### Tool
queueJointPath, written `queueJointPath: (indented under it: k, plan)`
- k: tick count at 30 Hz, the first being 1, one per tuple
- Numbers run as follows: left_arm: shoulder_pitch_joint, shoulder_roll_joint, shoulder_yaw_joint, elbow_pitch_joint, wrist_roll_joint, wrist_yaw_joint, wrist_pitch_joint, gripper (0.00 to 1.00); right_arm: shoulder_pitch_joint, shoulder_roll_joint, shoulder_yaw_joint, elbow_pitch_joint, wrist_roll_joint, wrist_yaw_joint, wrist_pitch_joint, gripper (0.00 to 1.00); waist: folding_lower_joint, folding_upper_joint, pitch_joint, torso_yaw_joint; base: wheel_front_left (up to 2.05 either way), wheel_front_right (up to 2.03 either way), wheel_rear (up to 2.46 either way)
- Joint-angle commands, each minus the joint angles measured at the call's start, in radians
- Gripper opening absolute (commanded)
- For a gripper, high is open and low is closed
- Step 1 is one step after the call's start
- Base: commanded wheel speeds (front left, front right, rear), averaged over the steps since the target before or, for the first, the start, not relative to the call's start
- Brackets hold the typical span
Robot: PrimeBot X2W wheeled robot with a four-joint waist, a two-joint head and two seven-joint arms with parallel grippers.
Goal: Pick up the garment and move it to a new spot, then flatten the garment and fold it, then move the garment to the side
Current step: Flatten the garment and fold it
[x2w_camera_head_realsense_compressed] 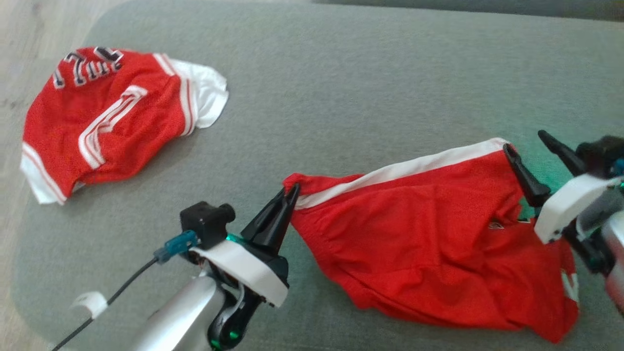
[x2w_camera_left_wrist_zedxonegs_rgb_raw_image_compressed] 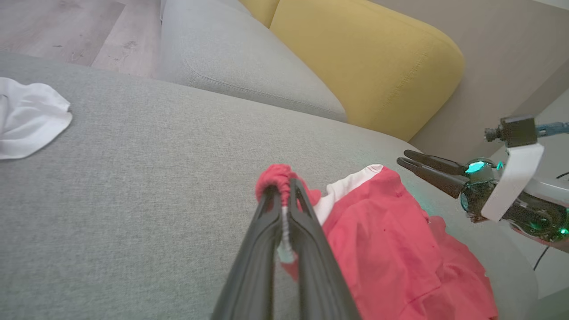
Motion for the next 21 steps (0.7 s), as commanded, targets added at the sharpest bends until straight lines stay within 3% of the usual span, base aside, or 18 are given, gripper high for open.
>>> queueJointPath:
  k: [1, 8, 9, 11, 15, 21]
  plan:
    - [-0.051, 0.005, 0.023, -0.016, 0.01, -0.007, -0.012, 0.0, -0.029, -0.051, 0.048, -0.003, 0.037, 0.007, 0.018, 1.0, -0.0003, 0.0, 0.031, 0.035, 0.0, 0.0, 0.0]
    - [-0.093, -0.01, -0.001, 0.015, 0.017, -0.026, -0.015, 0.0, -0.121, -0.105, 0.2, 0.078, 0.179, 0.007, 0.09, 0.98, -0.0003, 0.0, 0.06, 0.063, 0.0, 0.0, 0.0]
    - [-0.098, -0.01, -0.005, 0.019, 0.018, -0.028, -0.015, 0.0, -0.132, -0.109, 0.221, 0.087, 0.199, 0.007, 0.097, 0.72, -0.0003, 0.0, 0.064, 0.064, 0.0, 0.0, 0.0]
    - [-0.112, -0.006, -0.009, 0.031, 0.018, -0.033, -0.014, 0.0, -0.156, -0.107, 0.265, 0.105, 0.281, 0.007, 0.108, 0.0, -0.0003, 0.0, 0.071, 0.063, 0.0, 0.0, 0.0]
    - [-0.131, 0.007, -0.003, 0.039, 0.024, -0.033, -0.017, 0.0, -0.204, -0.11, 0.316, 0.109, 0.331, 0.007, 0.075, 0.0, -0.0003, 0.0, 0.081, 0.045, 0.0, 0.0, 0.0]
    - [-0.246, 0.049, 0.014, 0.006, 0.081, -0.03, -0.008, 0.0, -0.342, -0.113, 0.322, 0.172, 0.31, 0.007, -0.099, 0.0, -0.0003, 0.0, 0.107, -0.02, 0.0, 0.0, 0.0]
